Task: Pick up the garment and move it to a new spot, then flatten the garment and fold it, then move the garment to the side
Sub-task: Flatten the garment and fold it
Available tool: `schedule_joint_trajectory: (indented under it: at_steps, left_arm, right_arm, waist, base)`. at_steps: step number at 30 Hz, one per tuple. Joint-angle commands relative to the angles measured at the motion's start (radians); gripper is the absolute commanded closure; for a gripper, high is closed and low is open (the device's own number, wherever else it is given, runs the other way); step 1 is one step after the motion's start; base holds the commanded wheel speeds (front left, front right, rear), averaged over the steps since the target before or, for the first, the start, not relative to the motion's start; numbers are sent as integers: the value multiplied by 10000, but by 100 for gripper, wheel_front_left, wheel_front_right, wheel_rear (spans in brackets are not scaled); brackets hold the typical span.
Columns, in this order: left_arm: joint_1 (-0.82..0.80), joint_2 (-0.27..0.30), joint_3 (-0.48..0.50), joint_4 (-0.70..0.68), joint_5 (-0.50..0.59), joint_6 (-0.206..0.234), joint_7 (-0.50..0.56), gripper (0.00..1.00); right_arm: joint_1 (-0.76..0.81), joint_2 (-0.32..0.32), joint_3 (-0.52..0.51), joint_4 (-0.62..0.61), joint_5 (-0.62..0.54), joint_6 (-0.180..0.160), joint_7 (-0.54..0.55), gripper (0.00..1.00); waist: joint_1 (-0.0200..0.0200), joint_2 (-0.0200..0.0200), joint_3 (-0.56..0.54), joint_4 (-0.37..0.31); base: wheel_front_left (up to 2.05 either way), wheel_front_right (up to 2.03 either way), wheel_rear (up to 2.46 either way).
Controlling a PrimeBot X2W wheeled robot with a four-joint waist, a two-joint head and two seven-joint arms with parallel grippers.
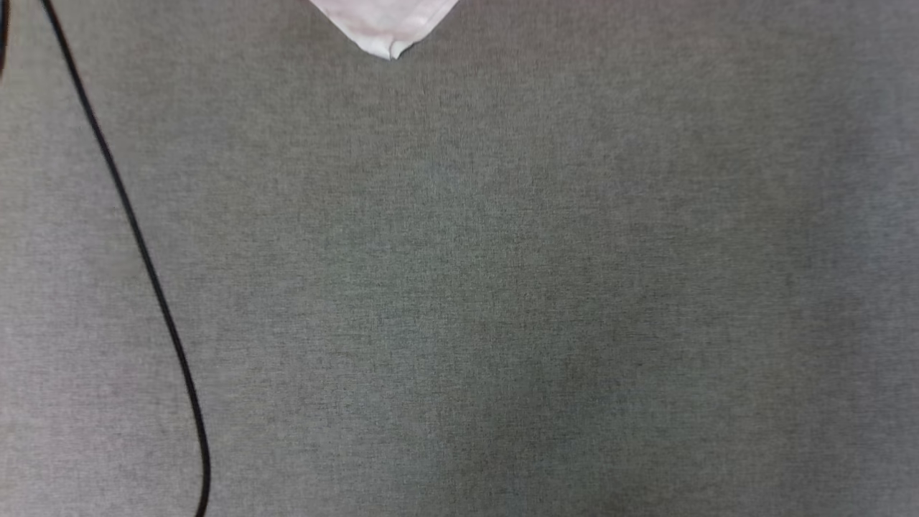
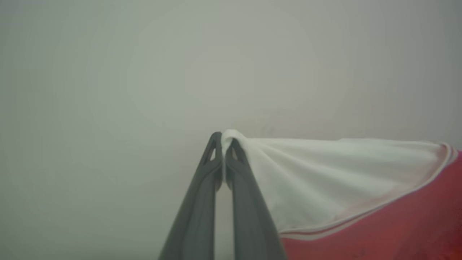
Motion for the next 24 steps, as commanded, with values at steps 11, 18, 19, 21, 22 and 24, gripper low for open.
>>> schedule_joint_trajectory:
  at_steps: [11, 18, 19, 21, 22, 24]
  left_arm:
    - [1253, -571, -36, 1796, -1008, -229, -962, 100]
    - [3584, -822, -484, 1485, -1853, -247, -1388, 100]
    - [4030, -837, -538, 1340, -2073, -247, -1430, 100]
    - [4925, -822, -701, 1032, -2287, -248, -1511, 100]
    - [5372, -819, -767, 876, -2425, -247, -1558, 100]
    - [6232, -687, -834, 529, -2588, -237, -1582, 100]
  right_arm:
    - [882, 28, 710, 2346, -134, -23, -808, 100]
    - [2644, 97, 1616, 3138, 432, -22, -1621, 100]
    - [2920, 71, 1807, 3197, 490, -22, -1739, 100]
    - [3584, 18, 2084, 3301, 813, -22, -1986, 100]
    - [3898, -52, 2261, 3294, 925, -22, -2141, 100]
    - [4535, -90, 2559, 3272, 1217, -22, -2340, 100]
  waist:
    - [-3, 0, 341, 170]
    - [-3, 0, -559, 195]
    - [-3, 0, -694, 204]
    - [-3, 0, -1066, 259]
    - [-3, 0, -1241, 281]
    - [-3, 0, -1612, 289]
  base:
    - [0, 0, 0]
    - [0, 0, 0]
    - [0, 0, 0]
    - [0, 0, 0]
    - [0, 0, 0]
    - [0, 0, 0]
